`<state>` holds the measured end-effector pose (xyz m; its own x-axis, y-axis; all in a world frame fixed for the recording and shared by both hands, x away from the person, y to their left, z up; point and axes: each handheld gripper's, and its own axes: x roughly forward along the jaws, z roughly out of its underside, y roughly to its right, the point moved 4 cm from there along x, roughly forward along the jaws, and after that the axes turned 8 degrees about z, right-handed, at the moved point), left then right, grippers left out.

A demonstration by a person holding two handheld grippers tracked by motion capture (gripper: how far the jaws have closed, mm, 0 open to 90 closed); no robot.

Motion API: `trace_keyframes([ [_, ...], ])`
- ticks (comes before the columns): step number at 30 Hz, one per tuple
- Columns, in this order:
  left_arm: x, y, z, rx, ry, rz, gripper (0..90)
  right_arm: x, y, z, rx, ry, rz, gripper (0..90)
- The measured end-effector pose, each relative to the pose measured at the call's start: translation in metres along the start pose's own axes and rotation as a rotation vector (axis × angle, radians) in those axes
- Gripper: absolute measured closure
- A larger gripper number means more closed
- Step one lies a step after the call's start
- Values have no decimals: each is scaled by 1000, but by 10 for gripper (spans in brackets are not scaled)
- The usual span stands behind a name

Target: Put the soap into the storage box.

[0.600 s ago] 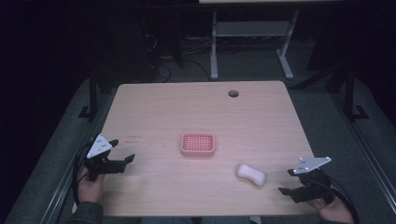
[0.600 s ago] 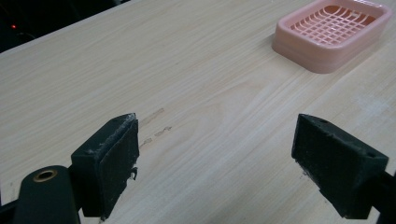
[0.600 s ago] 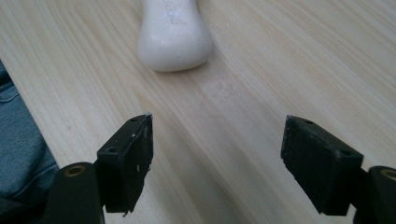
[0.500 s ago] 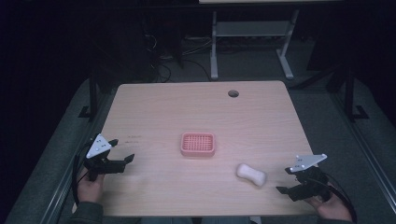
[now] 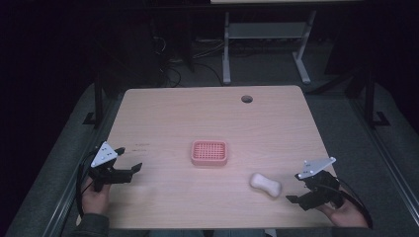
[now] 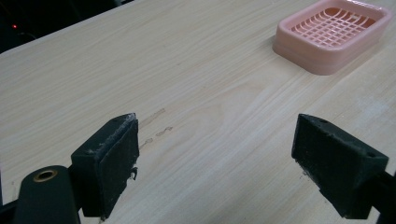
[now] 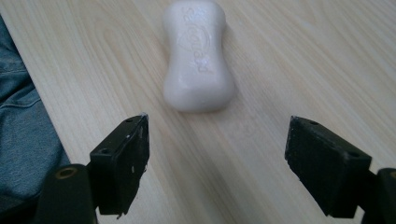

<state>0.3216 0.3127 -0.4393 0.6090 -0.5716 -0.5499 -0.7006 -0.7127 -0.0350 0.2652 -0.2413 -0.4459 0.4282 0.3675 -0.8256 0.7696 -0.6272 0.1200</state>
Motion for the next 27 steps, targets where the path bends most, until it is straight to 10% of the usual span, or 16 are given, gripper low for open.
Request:
trace_keyframes([
  [27,-4,-2,0,-7,14,1,145,40,-16,-56,-132,-48,-74,219],
])
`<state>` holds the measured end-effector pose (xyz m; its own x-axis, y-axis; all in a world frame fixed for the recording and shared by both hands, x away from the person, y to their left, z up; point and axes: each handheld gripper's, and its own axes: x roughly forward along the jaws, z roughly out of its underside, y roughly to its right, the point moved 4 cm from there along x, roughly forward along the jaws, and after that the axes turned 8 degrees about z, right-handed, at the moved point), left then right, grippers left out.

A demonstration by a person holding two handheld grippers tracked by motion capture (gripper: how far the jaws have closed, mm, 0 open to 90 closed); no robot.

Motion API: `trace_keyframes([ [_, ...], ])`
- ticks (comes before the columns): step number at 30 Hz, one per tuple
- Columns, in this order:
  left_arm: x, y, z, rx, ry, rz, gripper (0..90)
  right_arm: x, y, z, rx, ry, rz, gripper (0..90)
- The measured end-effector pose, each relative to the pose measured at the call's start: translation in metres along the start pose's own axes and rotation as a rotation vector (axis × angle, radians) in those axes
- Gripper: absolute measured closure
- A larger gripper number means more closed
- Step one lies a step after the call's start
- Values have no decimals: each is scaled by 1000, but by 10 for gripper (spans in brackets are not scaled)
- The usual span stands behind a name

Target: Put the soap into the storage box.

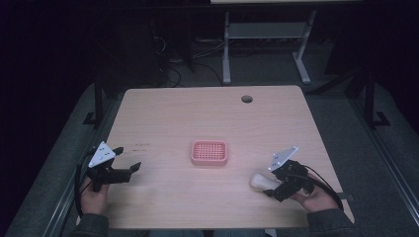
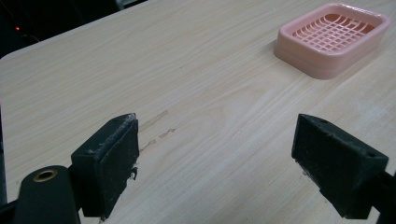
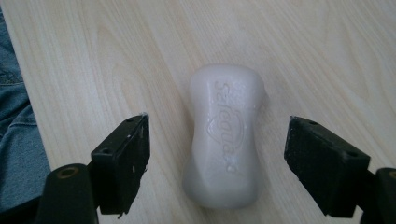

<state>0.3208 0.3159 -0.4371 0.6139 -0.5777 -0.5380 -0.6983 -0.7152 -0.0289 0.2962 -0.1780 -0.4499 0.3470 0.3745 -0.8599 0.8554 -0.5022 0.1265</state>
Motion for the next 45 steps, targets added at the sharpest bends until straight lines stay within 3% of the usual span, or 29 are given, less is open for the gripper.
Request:
trace_keyframes([
  [6,-1,0,0,-3,3,2,145,8,0,-3,-6,-16,-8,224],
  [19,-2,-1,0,-4,8,-2,145,36,2,-1,4,-81,-29,327],
  [27,-2,-1,0,-6,7,0,145,37,4,3,2,-94,-20,416],
  [45,-3,-1,0,-8,15,-2,145,37,3,3,-15,-86,-19,484],
])
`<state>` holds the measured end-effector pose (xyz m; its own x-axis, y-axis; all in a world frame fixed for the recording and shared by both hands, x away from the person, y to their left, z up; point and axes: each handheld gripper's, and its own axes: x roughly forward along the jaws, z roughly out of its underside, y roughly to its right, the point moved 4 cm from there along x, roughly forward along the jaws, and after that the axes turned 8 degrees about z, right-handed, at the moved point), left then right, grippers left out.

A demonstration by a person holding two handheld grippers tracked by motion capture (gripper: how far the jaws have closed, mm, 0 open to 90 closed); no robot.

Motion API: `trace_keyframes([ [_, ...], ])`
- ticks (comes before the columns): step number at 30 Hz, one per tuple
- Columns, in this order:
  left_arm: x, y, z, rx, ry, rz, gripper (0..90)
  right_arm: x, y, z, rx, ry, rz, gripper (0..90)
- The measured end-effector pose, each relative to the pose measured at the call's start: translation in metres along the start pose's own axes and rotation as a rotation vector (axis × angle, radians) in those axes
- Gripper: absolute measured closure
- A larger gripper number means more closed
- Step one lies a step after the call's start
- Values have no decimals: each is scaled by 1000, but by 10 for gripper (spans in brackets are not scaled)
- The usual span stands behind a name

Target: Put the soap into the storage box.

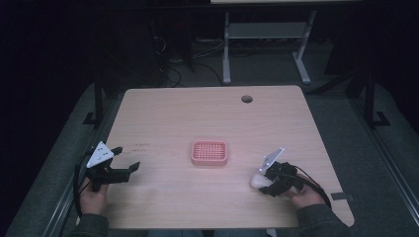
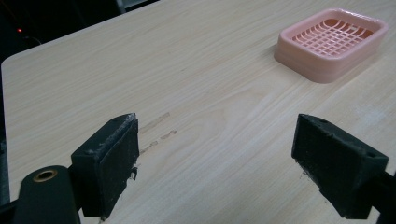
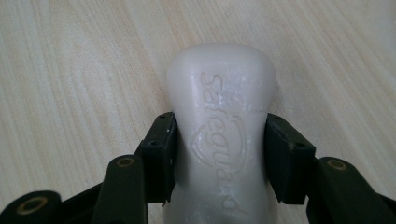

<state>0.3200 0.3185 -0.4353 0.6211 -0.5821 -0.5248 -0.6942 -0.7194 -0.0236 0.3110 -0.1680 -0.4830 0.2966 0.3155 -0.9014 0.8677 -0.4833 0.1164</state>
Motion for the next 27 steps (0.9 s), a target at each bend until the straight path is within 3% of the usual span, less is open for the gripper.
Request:
trace_keyframes([
  [12,0,0,0,-1,1,2,145,-13,0,-18,-45,36,6,486],
  [27,-1,0,0,-4,6,4,145,-23,7,-38,-65,64,1,486],
])
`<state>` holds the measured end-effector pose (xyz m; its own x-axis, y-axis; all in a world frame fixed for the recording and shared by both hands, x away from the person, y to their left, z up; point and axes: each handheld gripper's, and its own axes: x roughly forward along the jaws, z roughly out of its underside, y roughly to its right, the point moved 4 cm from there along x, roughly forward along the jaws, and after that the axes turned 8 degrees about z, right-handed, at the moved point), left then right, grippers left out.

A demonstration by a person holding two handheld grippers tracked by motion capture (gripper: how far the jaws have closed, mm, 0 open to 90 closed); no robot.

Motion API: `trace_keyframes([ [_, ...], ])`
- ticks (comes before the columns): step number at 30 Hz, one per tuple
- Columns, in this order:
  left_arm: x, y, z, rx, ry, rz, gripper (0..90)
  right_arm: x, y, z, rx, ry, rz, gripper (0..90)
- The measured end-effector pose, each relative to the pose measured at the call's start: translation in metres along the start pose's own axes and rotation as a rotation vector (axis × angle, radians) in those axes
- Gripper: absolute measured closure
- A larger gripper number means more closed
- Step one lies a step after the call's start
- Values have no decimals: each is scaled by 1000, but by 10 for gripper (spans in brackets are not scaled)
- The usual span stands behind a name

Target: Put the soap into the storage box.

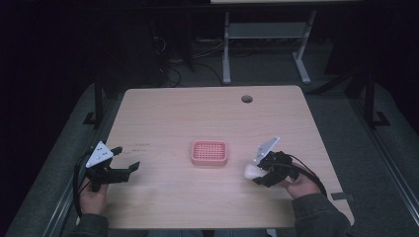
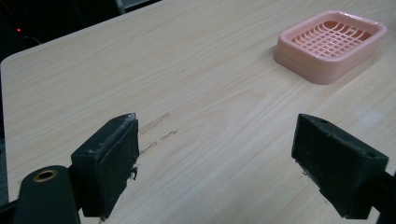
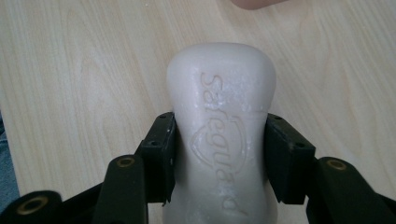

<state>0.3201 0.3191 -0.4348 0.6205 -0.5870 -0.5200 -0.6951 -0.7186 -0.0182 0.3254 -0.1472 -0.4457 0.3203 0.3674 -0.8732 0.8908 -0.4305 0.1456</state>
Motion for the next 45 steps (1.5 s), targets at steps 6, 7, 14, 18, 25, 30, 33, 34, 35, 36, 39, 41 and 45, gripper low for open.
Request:
trace_keyframes([
  [6,0,0,0,1,0,0,145,0,3,-9,-11,11,-8,486],
  [7,0,0,0,-1,3,0,145,0,4,-10,-14,9,-9,486],
  [14,0,0,0,-4,5,1,145,1,7,-20,-30,8,-15,486],
  [18,-1,0,0,-3,6,1,145,3,11,-31,-44,8,-22,486],
  [25,-1,-1,0,-5,5,0,145,5,15,-43,-53,5,-36,486],
  [30,-1,-1,0,-4,2,-1,145,6,18,-51,-68,7,-42,486],
  [33,-1,-1,0,-9,3,-1,145,7,20,-56,-65,12,-48,486],
  [34,-1,-1,0,-7,2,0,145,7,20,-57,-60,17,-53,486],
  [35,-2,-1,0,-9,2,-1,145,7,21,-57,-60,21,-56,486],
  [36,-2,-1,0,-9,2,-1,145,7,21,-57,-60,21,-56,486],
  [39,-2,-2,0,-8,1,-1,145,9,22,-61,-67,3,-57,486],
  [41,-2,-2,0,-8,4,-1,145,9,23,-63,-70,2,-57,486],
  [45,-2,-2,0,-8,2,-1,145,7,25,-68,-77,4,-55,486],
])
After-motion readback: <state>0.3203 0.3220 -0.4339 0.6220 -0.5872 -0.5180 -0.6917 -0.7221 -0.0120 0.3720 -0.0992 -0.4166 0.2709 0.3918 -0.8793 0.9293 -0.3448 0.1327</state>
